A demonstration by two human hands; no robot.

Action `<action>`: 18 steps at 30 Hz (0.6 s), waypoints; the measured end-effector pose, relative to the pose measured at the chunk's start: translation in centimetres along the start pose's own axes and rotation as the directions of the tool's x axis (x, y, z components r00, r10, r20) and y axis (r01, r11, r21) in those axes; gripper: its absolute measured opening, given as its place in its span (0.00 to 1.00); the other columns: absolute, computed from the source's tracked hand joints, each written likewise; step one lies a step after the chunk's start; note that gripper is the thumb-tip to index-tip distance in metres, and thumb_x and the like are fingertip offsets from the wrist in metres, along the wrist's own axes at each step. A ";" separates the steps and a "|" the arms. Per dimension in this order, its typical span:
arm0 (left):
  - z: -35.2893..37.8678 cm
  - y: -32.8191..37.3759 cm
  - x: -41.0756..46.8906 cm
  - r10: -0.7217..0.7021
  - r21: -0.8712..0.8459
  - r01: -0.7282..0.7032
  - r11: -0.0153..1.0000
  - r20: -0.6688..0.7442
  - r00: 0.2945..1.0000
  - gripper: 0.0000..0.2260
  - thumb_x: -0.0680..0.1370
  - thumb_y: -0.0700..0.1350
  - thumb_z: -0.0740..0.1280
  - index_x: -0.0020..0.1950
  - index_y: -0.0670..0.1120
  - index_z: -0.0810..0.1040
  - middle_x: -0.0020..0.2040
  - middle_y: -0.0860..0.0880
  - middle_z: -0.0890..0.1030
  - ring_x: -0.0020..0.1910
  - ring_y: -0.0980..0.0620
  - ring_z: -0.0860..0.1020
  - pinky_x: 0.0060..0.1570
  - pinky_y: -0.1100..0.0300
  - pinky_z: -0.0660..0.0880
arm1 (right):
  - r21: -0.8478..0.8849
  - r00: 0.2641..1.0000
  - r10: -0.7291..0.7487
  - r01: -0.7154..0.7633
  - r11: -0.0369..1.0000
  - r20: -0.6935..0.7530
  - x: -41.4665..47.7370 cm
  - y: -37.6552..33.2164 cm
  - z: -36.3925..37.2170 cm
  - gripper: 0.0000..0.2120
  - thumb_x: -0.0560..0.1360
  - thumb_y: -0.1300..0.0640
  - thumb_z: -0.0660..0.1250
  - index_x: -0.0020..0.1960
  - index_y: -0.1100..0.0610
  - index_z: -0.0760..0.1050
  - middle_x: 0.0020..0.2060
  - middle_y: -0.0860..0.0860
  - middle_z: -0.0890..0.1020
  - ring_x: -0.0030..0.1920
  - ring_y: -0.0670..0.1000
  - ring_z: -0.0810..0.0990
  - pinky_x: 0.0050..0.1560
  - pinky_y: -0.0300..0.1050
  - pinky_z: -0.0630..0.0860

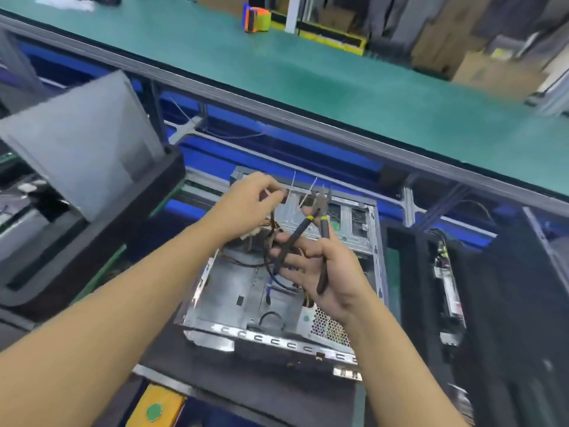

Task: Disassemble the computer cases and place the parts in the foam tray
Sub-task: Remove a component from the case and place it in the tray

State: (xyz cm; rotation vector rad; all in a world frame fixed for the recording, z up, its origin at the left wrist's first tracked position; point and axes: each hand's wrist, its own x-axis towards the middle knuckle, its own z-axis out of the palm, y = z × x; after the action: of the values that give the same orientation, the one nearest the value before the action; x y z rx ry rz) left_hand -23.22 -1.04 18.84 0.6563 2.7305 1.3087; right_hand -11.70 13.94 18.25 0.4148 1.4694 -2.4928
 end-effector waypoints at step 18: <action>1.5 -7.0 -0.6 0.094 -0.074 -0.080 0.994 0.199 0.975 0.13 0.75 0.45 0.73 0.59 0.51 0.79 0.55 0.56 0.78 0.51 0.60 0.76 0.53 0.73 0.68 | -0.167 0.995 0.032 -0.048 0.985 -0.094 -1.5 2.2 0.9 0.33 0.61 0.69 0.58 0.66 0.56 0.76 0.50 0.65 0.82 0.53 0.68 0.82 0.61 0.66 0.77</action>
State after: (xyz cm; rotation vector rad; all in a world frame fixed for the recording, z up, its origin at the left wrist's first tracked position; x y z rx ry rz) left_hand -24.85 -4.04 12.58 0.8608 2.5128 1.2649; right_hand -9.69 12.20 17.41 0.5269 1.6751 -2.3229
